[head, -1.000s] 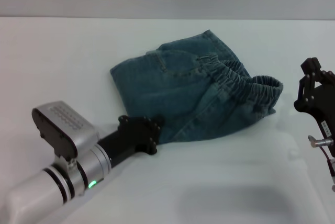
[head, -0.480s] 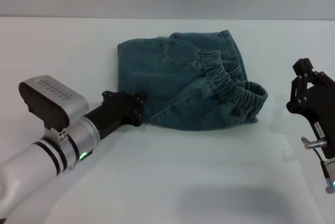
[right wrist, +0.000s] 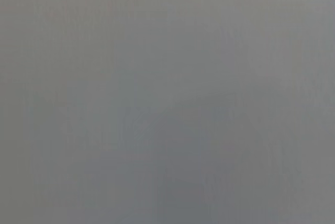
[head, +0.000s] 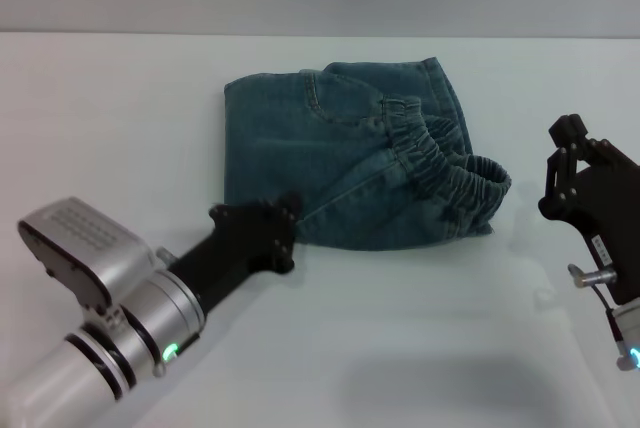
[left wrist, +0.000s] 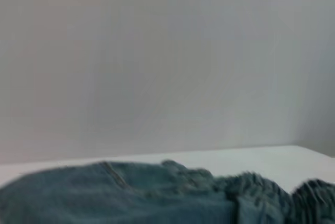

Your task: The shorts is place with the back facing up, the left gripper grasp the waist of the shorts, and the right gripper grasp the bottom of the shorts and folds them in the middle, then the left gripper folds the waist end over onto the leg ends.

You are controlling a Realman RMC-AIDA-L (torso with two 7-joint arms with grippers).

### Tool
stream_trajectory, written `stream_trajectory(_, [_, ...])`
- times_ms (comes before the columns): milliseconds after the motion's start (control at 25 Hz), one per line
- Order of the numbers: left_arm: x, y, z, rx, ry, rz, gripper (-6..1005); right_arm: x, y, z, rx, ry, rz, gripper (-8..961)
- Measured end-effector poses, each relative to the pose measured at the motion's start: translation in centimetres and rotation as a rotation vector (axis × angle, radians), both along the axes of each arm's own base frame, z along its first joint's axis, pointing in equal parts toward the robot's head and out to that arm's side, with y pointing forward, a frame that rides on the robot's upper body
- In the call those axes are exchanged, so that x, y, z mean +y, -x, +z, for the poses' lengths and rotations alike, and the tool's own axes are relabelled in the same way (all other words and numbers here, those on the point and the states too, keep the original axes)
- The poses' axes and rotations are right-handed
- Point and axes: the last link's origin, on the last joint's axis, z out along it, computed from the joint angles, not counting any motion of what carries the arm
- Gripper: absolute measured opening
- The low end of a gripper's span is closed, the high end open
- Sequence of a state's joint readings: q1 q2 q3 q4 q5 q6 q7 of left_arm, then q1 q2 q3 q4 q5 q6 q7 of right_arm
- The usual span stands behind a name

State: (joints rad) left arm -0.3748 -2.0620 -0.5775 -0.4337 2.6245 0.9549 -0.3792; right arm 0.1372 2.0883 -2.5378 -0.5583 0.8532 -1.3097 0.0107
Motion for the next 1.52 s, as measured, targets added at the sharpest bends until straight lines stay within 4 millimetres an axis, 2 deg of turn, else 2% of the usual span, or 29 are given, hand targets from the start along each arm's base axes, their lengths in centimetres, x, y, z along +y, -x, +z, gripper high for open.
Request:
stream_trajectory(120, [-0.5,-0.1,-0.8,0.018,0.037,-0.005,93,0.2,0.0,-0.1,-0.006,0.010,-0.001,46])
stream_trajectory(280, [-0.2,0.1,-0.9,0.033,0.048,0.011,100,0.3,0.0,-0.1,-0.008,0.015,-0.002,46])
stream_trajectory(960, [3.9,-0.1,-0.3,0.154,0.031,0.001,130,0.1,0.1,-0.3,0.004,0.014,-0.008,50])
stream_trajectory(1320, [5.6,-0.1,1.1,0.172,-0.037,-0.003,146,0.3,-0.2,-0.2,-0.016,0.008,-0.022,51])
stream_trajectory(1400, [5.5,0.1,2.1,0.162,-0.111,-0.022,150,0.5,-0.9,0.5,-0.050,-0.033,-0.047,52])
stream_trajectory(1520, [4.7,0.9,4.6,0.182,-0.313,-0.061,155,0.5,-2.6,2.1,-0.117,-0.128,-0.122,52])
